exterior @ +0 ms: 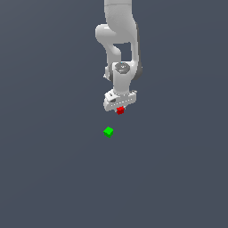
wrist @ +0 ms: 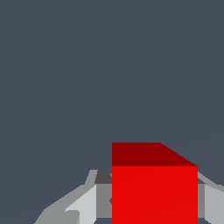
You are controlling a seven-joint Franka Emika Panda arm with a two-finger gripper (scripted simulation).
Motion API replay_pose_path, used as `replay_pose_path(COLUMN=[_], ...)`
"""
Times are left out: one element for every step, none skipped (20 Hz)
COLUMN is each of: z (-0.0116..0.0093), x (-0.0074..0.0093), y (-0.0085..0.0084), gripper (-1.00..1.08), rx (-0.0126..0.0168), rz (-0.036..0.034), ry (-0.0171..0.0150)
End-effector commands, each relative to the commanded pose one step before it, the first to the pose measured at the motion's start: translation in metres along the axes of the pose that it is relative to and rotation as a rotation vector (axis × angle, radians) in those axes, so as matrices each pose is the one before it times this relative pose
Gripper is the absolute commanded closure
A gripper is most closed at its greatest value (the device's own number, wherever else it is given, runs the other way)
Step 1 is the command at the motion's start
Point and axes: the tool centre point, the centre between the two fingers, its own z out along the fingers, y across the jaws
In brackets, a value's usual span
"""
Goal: Stack the red cube on top of the green cube.
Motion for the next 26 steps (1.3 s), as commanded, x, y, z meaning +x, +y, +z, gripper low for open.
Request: replay_pose_path(z=[-0.01238, -0.00575, -0.00617, -0.00590, -0.00552, -0.00511, -0.00473, -0.00432, -0.00390, -0.00348, -0.00304, -0.00259, -0.00213, -0.00166, -0.00119, -0.00071, -0.00024, 0.00152, 0.00008, 0.00023, 0.00038, 0.00053, 0.00068, 0.00082, 0.00097, 0.00111], x=[0.00005, 0.00001, -0.00004, -0.00001, 0.00002, 0.00005, 0.00008, 0.00010, 0.00009, 0.00012, 0.00012, 0.00011, 0.00010, 0.00008, 0.00006, 0.00004, 0.00001, 0.00011, 0.00016, 0.00047, 0.00078, 0.00109, 0.00140, 0.00171, 0.00201, 0.00231], y=[0.00010, -0.00020, -0.00003, -0.00004, -0.00005, -0.00005, -0.00005, -0.00004, 0.00002, -0.00003, -0.00002, -0.00001, -0.00001, -0.00001, 0.00000, 0.00000, 0.00000, 0.00008, 0.00019, 0.00057, 0.00096, 0.00133, 0.00171, 0.00208, 0.00244, 0.00279], gripper=[1.08, 1.08, 1.08, 1.08, 1.08, 1.08, 1.08, 1.08, 1.08, 1.08, 1.08, 1.08, 1.08, 1.08, 1.08, 1.08, 1.08, 1.08, 1.08, 1.08, 1.08, 1.08, 1.08, 1.08, 1.08, 1.08], rx=[-0.00044, -0.00006, 0.00000, 0.00000, 0.00000, 0.00047, 0.00000, 0.00000, 0.00066, 0.00000, 0.00000, 0.00000, 0.00000, 0.00000, 0.00000, 0.00000, 0.00000, 0.00000, 0.00000, 0.00000, 0.00000, 0.00000, 0.00000, 0.00000, 0.00000, 0.00000], rz=[-0.00003, -0.00044, 0.00000, 0.00000, 0.00000, -0.00009, 0.00000, 0.00000, -0.00003, 0.00000, 0.00000, 0.00000, 0.00000, 0.00000, 0.00000, 0.00000, 0.00000, 0.00000, 0.00000, 0.00000, 0.00000, 0.00000, 0.00000, 0.00000, 0.00000, 0.00000], ry=[0.00092, -0.00020, 0.00000, 0.00000, 0.00000, 0.00012, 0.00000, 0.00000, 0.00020, 0.00000, 0.00000, 0.00000, 0.00000, 0.00000, 0.00000, 0.00000, 0.00000, 0.00000, 0.00000, 0.00000, 0.00000, 0.00000, 0.00000, 0.00000, 0.00000, 0.00000])
